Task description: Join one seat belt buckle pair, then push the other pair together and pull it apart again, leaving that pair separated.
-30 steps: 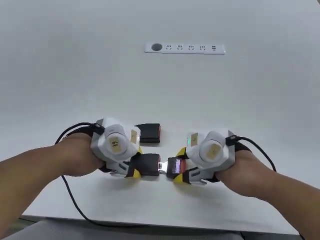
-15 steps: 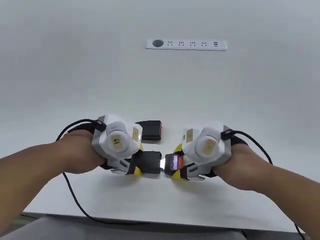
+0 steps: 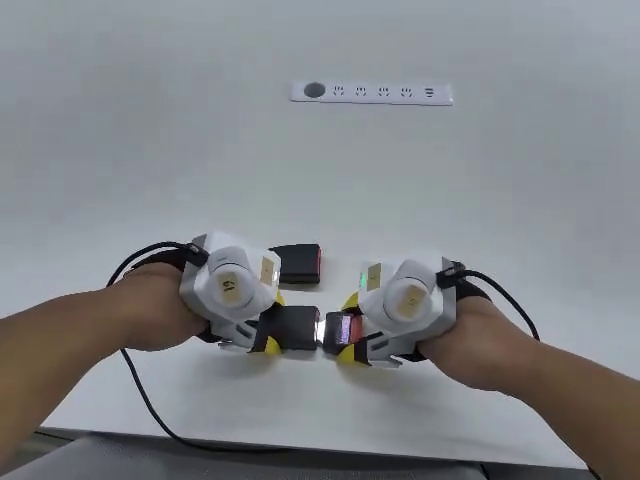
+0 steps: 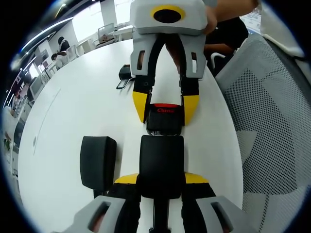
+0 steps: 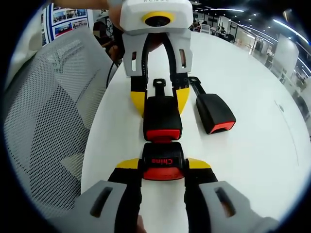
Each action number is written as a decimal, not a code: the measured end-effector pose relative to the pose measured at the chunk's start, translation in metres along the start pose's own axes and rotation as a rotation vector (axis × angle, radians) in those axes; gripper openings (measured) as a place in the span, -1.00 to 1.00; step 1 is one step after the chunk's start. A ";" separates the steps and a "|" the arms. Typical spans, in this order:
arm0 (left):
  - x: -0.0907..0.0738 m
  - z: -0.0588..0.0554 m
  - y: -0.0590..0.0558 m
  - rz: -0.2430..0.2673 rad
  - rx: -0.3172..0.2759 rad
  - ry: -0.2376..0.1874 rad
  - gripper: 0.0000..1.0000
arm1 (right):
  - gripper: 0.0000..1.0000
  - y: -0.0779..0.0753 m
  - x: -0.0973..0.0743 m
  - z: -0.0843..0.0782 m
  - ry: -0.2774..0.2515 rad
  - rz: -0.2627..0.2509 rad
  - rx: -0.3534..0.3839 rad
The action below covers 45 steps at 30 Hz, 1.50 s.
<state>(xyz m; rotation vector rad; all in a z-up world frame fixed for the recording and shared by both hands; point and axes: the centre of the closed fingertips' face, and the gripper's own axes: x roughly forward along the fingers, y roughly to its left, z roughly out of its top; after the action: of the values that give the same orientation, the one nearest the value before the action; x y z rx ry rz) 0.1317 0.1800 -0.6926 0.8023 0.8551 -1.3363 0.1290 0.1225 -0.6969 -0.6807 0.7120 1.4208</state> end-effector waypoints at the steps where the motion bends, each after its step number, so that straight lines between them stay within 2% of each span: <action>1: 0.000 0.000 0.000 0.000 -0.001 -0.001 -0.37 | -0.38 -0.001 -0.002 0.001 -0.002 -0.013 -0.013; 4: 0.000 0.000 0.000 -0.009 0.015 0.002 -0.37 | -0.38 0.003 -0.008 0.001 0.011 -0.008 -0.027; 10: -0.002 0.000 0.001 -0.015 0.005 -0.004 -0.38 | -0.39 0.001 -0.006 -0.002 0.025 0.002 -0.028; 18: -0.002 0.000 0.001 -0.008 -0.005 -0.009 -0.38 | -0.39 0.003 -0.008 -0.002 0.025 -0.007 -0.019; 33: -0.003 0.001 -0.001 -0.008 -0.012 0.011 -0.37 | -0.38 0.003 -0.008 -0.001 0.030 0.000 -0.028; 45: -0.005 0.003 -0.004 -0.003 -0.024 0.003 -0.37 | -0.38 0.002 -0.009 0.000 0.017 -0.002 -0.012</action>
<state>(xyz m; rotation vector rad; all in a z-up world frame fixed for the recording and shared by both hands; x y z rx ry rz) 0.1281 0.1797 -0.6871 0.7854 0.8736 -1.3251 0.1265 0.1168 -0.6904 -0.7028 0.7166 1.4203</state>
